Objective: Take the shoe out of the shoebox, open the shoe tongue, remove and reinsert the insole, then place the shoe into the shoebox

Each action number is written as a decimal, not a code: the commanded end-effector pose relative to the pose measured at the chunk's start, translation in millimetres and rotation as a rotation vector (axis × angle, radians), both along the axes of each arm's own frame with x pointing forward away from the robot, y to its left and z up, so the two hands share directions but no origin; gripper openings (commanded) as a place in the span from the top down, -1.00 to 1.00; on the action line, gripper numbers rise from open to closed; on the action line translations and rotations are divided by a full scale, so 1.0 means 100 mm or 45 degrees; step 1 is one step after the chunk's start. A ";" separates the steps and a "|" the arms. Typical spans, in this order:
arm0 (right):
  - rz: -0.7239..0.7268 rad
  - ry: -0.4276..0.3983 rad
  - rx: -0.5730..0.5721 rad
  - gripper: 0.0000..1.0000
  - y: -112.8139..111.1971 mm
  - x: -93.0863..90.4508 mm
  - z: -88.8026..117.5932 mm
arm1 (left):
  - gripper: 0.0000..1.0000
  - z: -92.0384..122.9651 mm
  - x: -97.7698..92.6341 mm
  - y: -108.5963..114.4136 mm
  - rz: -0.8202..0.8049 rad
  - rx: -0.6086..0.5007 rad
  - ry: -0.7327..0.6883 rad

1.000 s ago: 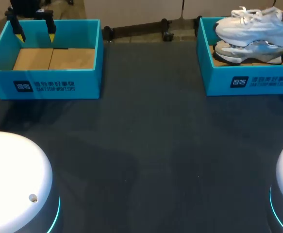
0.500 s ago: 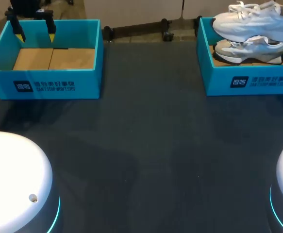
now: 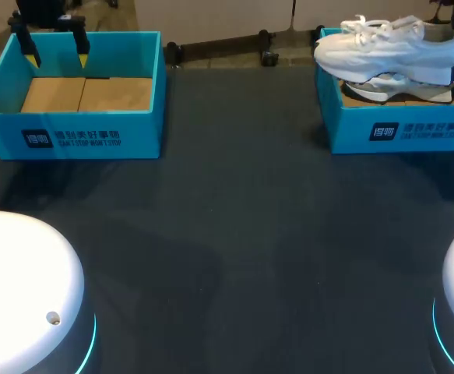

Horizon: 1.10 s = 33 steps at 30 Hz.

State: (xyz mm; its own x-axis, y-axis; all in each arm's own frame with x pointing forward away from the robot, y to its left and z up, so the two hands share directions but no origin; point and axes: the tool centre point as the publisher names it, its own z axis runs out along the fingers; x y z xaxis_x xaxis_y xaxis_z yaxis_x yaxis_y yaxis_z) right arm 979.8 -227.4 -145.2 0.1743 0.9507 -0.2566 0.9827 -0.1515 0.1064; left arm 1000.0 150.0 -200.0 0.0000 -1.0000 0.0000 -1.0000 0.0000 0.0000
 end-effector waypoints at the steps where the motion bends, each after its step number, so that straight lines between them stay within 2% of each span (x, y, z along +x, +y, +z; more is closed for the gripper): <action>1: 0.004 -0.047 -0.022 1.00 0.17 -0.28 0.07 | -1.00 0.00 0.00 0.00 0.000 0.000 0.000; 15: -0.018 -0.039 -0.028 1.00 0.92 -0.94 0.05 | -1.00 0.00 0.00 0.00 0.000 0.000 0.000; 28: 0.008 -0.028 -0.048 1.00 1.48 -1.38 -0.02 | -1.00 0.00 0.00 0.00 0.000 0.000 0.000; 29: 0.022 -0.026 -0.050 1.00 1.58 -1.46 -0.04 | -1.00 0.00 0.00 0.00 0.000 0.000 0.000; 33: 0.038 -0.020 -0.072 1.00 1.74 -1.64 -0.07 | -1.00 0.00 0.00 0.00 0.000 0.000 0.000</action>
State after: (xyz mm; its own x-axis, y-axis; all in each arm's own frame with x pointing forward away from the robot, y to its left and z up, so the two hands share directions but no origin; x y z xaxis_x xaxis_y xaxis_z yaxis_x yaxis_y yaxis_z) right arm 826.7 -64.5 -152.0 0.1481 0.9445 -0.2931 0.9868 -0.1216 0.1067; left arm 1000.0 149.9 -200.0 -0.0002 -1.0000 -0.0001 -1.0000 0.0002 0.0000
